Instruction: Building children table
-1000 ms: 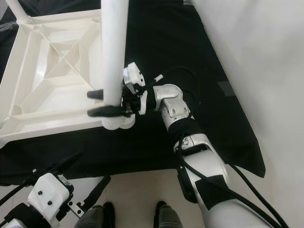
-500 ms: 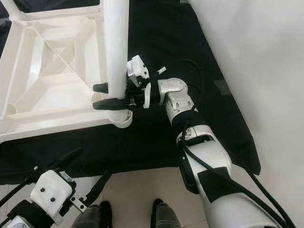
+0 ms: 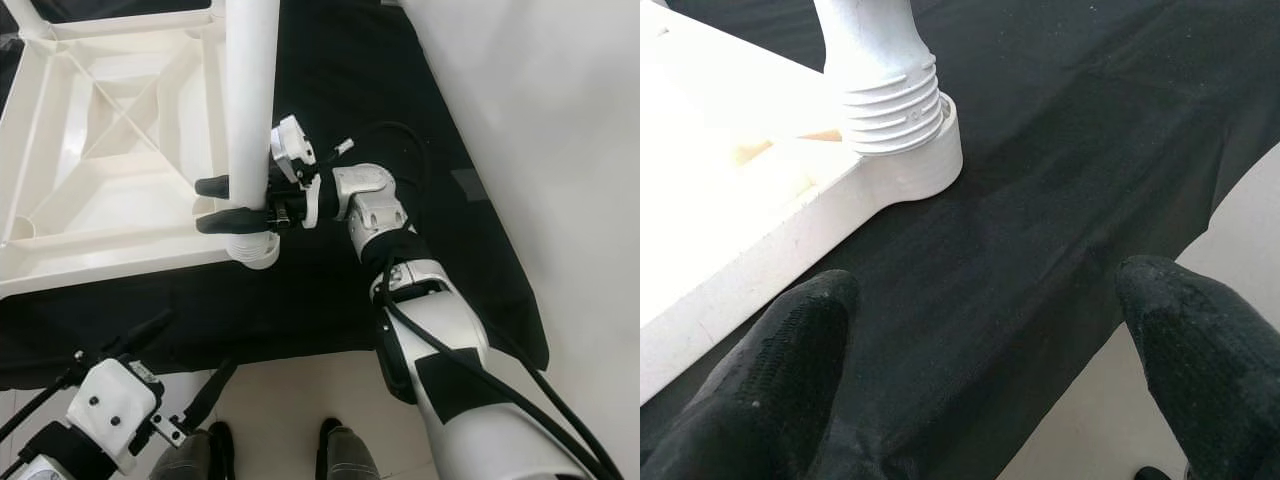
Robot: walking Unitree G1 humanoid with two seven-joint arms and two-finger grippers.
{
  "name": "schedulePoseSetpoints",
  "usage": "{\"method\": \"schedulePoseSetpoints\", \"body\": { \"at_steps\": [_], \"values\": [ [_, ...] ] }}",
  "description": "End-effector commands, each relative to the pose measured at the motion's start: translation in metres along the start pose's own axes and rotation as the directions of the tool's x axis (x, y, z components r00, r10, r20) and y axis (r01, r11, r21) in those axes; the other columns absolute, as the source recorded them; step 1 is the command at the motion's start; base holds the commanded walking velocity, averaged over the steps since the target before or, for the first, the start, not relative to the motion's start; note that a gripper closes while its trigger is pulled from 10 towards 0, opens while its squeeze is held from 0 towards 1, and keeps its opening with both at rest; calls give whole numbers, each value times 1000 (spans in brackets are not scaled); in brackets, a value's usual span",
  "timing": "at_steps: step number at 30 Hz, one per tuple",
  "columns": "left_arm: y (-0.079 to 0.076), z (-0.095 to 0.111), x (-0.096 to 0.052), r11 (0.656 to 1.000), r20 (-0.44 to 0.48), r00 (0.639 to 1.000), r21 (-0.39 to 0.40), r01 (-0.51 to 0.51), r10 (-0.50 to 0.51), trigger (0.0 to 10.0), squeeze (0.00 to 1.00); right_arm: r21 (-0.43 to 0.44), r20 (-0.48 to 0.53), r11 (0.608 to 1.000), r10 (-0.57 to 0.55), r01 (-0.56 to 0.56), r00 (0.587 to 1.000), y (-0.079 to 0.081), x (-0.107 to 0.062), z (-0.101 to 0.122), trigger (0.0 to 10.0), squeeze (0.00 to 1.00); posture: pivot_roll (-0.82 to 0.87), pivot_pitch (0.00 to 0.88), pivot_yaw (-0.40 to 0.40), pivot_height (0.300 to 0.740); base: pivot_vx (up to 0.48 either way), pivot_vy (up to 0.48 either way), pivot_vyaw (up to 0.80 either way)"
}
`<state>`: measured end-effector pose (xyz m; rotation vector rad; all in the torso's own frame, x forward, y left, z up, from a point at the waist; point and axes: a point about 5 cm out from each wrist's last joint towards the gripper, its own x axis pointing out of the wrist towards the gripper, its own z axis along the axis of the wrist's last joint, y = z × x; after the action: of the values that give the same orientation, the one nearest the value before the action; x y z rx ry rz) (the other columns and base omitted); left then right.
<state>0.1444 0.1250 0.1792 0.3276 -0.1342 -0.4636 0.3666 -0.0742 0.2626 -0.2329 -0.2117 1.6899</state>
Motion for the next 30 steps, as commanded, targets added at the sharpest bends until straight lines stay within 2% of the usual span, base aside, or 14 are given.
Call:
{"method": "schedulePoseSetpoints", "body": {
  "at_steps": [1, 14, 30],
  "values": [
    [-4, -3, -3, 1000, -30, 1000, -11, 7, -7, 10000, 0, 70, -77, 997, 25, -19, 997, 7, 1, -21, 10000, 0, 144, 349, -43, 740, 0, 0, 0],
    [-5, -2, -3, 1000, -31, 1000, -9, 6, -6, 10000, 0, 50, -121, 999, 11, -5, 993, 5, 0, -21, 10000, 0, 144, 349, -45, 740, 0, 0, 0],
    [-6, -2, -3, 1000, -31, 1000, -6, 2, -3, 10000, 0, 65, -153, 997, 52, -43, 987, 6, -8, -19, 10000, 0, 141, 349, -46, 740, 0, 0, 0]
  ]
}}
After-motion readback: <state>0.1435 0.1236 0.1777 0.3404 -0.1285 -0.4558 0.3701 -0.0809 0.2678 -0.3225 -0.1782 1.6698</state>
